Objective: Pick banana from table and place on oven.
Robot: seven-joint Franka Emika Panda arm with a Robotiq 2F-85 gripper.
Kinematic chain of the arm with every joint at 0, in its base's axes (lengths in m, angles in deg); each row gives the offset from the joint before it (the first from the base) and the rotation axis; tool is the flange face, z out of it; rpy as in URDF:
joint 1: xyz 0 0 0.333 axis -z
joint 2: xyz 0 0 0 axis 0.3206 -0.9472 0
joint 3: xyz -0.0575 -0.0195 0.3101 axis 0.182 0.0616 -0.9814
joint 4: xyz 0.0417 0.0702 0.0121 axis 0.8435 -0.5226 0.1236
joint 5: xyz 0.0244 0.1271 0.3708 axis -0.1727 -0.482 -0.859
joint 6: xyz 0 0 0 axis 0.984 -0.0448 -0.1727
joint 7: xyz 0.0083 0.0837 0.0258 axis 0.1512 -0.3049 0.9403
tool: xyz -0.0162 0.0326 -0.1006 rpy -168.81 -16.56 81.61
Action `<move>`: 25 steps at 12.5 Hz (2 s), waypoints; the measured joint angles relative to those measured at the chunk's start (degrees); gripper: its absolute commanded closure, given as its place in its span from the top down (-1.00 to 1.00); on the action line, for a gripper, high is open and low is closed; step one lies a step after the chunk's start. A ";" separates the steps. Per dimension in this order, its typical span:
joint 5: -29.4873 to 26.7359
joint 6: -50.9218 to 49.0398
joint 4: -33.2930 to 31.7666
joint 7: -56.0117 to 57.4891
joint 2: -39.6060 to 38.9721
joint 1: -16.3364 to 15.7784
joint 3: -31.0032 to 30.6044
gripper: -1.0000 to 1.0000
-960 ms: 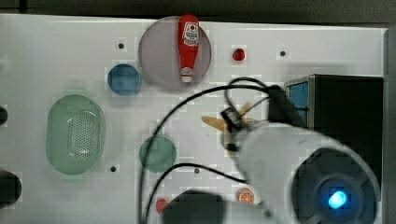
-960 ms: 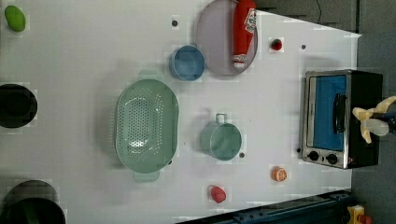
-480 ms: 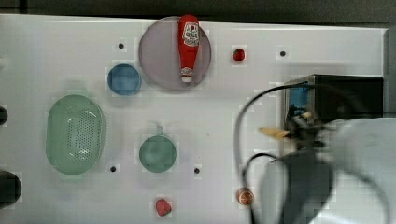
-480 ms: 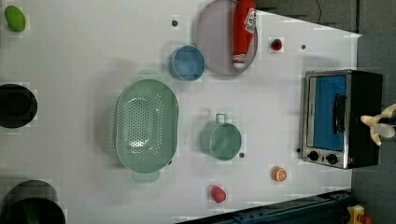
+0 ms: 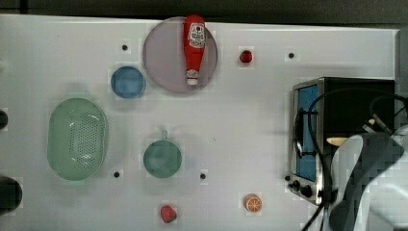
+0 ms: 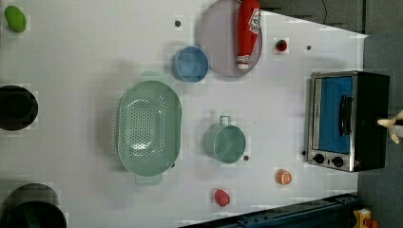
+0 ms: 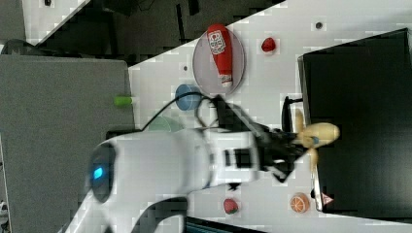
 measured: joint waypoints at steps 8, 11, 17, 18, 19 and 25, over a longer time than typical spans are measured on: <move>1.07 -0.48 1.57 9.62 -6.97 -1.12 -0.22 0.75; 0.54 -1.05 2.41 9.71 -7.13 -0.83 -1.20 1.00; -0.85 -10.84 8.95 9.57 -3.68 0.10 -5.19 1.00; -0.58 -13.27 8.95 8.59 -1.01 -0.53 -6.41 1.00; -1.15 -14.10 9.29 6.27 1.34 -0.57 -8.45 1.00; -3.92 -16.93 10.13 -23.71 8.95 -6.89 -23.54 1.00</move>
